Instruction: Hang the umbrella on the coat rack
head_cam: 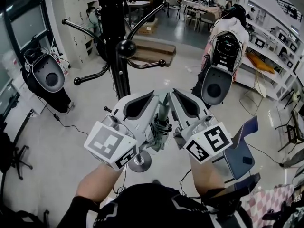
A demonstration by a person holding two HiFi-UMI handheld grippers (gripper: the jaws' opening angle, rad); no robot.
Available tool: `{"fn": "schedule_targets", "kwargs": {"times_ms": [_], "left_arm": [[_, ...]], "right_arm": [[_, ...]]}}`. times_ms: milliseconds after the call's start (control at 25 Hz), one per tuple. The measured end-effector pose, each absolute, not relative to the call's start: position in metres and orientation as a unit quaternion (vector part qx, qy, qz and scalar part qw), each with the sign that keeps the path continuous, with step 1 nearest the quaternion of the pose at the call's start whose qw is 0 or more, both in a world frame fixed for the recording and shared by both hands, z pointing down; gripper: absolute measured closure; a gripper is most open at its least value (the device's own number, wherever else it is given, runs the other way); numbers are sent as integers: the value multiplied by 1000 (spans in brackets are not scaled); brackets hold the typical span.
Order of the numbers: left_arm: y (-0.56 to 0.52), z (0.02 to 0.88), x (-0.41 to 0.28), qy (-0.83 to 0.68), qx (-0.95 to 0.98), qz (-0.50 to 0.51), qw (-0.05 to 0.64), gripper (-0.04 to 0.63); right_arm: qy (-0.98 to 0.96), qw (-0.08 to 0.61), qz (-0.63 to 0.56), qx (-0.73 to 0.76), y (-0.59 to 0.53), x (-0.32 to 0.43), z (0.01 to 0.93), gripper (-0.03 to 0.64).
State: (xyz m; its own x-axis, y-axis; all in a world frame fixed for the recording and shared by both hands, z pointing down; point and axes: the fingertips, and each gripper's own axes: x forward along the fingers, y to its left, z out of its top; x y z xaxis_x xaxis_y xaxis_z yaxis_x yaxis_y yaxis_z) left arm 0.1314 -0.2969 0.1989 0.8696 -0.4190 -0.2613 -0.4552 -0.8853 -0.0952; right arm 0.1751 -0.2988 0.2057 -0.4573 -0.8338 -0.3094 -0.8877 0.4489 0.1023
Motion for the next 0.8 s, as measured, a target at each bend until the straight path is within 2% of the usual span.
{"fn": "schedule_targets", "kwargs": {"times_ms": [800], "left_arm": [[-342, 171, 152, 300, -942, 109, 98, 586]], "right_arm": [[872, 124, 140, -453, -352, 191, 177, 609]]}}
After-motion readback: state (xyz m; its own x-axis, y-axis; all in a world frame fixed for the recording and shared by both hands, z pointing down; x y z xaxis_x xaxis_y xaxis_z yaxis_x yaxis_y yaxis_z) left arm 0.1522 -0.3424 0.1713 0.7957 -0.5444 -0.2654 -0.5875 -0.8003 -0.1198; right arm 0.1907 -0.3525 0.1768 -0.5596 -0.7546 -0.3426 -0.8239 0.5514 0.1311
